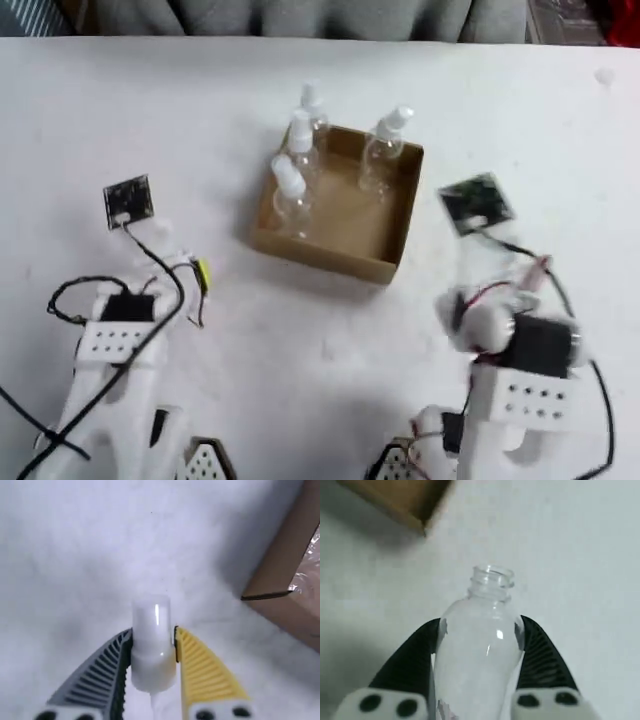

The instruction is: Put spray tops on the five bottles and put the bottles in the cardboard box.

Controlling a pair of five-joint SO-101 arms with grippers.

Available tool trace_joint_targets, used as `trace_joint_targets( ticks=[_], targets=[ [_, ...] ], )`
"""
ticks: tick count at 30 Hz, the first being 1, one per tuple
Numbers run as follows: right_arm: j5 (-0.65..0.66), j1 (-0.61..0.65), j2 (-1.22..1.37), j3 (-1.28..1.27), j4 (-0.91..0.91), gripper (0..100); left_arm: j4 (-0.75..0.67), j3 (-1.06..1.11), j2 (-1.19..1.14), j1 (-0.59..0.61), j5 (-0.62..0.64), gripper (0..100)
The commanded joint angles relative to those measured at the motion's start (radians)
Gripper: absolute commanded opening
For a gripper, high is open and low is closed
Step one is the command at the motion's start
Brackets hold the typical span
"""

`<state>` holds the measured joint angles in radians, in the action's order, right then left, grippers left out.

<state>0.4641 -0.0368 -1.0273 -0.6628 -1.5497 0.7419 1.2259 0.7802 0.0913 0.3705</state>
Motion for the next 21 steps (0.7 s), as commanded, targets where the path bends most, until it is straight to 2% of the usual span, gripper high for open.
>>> trace_joint_targets(
  ticks=[1,5,9,12,17,21],
  targets=[
    [-0.161,0.183,-0.028,-0.009,0.088,1.5,-0.051,0.021,0.074,0.007,-0.011,2],
    [-0.235,0.34,-0.028,-0.014,0.154,1.5,-0.107,0.048,0.074,0.01,-0.011,2],
    [-0.233,0.487,-0.024,-0.048,0.275,1.5,-0.121,0.051,0.073,0.005,-0.011,2],
    [-0.239,0.581,-0.027,-0.15,0.481,1.5,-0.129,0.052,0.073,0.005,-0.011,2],
    [-0.241,0.662,-0.028,-0.371,0.828,1.5,-0.149,0.052,0.073,0.008,-0.011,2],
    [-0.367,0.704,-0.045,-0.505,1.021,1.5,-0.161,0.052,0.073,0.01,-0.011,2]
  ],
)
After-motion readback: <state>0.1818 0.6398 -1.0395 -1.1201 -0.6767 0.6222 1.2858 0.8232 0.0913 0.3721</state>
